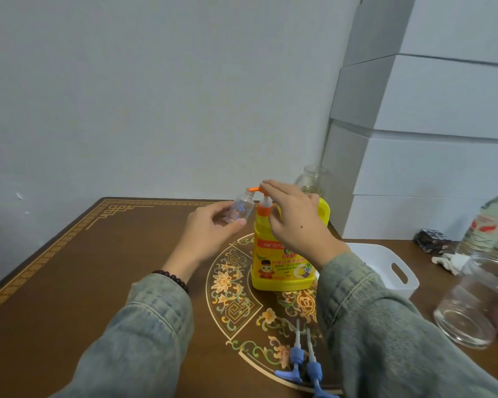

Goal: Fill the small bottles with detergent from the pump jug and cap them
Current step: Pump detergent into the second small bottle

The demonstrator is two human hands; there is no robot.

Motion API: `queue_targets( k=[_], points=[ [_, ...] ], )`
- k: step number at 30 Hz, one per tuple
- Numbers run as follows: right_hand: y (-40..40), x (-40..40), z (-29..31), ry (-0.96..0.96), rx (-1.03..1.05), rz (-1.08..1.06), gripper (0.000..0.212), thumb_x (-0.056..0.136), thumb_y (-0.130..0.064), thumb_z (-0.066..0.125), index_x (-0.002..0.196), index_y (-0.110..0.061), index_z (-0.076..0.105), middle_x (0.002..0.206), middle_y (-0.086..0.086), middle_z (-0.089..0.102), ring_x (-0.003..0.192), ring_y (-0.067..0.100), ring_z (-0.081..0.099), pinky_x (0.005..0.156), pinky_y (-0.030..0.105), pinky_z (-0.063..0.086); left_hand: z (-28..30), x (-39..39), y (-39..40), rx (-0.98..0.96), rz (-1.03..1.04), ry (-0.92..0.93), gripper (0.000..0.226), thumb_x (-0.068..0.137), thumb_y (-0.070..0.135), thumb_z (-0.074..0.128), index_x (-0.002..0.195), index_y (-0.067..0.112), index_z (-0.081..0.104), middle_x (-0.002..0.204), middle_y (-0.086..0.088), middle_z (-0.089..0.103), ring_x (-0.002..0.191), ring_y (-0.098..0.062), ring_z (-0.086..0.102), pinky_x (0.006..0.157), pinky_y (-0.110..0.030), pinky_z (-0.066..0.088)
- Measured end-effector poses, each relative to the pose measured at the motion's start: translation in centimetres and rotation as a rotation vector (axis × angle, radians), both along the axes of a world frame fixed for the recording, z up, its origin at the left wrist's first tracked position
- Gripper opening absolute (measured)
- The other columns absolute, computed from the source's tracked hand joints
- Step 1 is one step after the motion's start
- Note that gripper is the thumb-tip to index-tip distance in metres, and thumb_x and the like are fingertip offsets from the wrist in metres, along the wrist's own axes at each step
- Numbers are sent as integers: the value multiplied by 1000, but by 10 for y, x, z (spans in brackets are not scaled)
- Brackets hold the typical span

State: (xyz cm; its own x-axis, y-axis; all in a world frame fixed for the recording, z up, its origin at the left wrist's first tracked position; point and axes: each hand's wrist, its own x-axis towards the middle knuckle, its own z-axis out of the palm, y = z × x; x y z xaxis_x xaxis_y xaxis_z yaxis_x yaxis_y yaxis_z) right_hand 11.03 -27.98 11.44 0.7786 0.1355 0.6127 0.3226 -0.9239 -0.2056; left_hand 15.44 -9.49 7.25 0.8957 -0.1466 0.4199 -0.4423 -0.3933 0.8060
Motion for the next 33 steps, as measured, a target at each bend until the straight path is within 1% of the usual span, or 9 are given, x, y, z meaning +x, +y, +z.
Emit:
queue_targets(
  k=[5,10,12,16,18,21,25,30,33],
  points=[
    [0,4,2,1,50,23,47,87,-9,50,131,-23,57,139,-8,55,130,14,45,85,32,23,24,1,-4,205,78,-137,40,83,37,68,117,17,60,100,6,64,89,-10,60,75,-24,46],
    [2,5,2,-11,89,25,44,86,-9,54,128,-20,61,135,-4,59,128,17,49,98,42,35,50,10,-14,523,2,-233,50,87,51,58,125,19,53,105,-3,65,93,-19,60,74,-29,44],
    [3,5,3,-15,98,27,44,86,-8,55,127,-20,62,134,-3,61,127,19,51,100,45,37,52,13,-16,570,-15,-250,47,88,52,56,124,22,52,97,0,63,95,-22,60,74,-32,43],
    [3,8,2,-29,108,29,43,83,-7,57,124,-18,64,130,0,64,123,22,55,100,49,42,47,16,-15,528,14,-253,40,87,51,57,119,28,54,93,7,60,98,-21,57,83,-39,44],
    [3,10,0,-47,125,33,42,82,-6,59,122,-16,66,127,2,66,120,23,58,98,51,45,45,15,-16,433,-17,-242,38,86,44,63,119,25,57,102,3,64,90,-16,57,78,-32,43],
    [6,12,-2,-80,123,19,38,78,-3,61,113,-16,71,117,3,71,111,27,64,92,52,48,42,12,-17,357,-26,-234,33,84,38,68,115,26,62,95,7,63,82,-10,56,72,-22,38],
    [8,7,-7,-139,91,28,36,67,0,53,93,-13,74,96,2,76,91,31,69,81,50,52,33,12,-15,346,-23,-205,33,82,36,71,113,29,64,95,8,67,88,-10,59,75,-23,41],
    [11,9,4,-94,7,-18,28,75,-3,53,94,-15,68,94,-2,71,94,27,64,79,43,47,43,15,-15,310,-33,-220,29,83,36,69,111,27,64,86,11,63,74,0,52,66,-19,38],
    [8,11,-1,-129,41,5,28,73,-3,53,93,-17,68,92,-4,71,89,26,65,77,44,49,41,15,-16,323,-37,-206,30,84,35,68,112,25,64,86,10,62,77,-4,54,64,-17,35]
  ],
)
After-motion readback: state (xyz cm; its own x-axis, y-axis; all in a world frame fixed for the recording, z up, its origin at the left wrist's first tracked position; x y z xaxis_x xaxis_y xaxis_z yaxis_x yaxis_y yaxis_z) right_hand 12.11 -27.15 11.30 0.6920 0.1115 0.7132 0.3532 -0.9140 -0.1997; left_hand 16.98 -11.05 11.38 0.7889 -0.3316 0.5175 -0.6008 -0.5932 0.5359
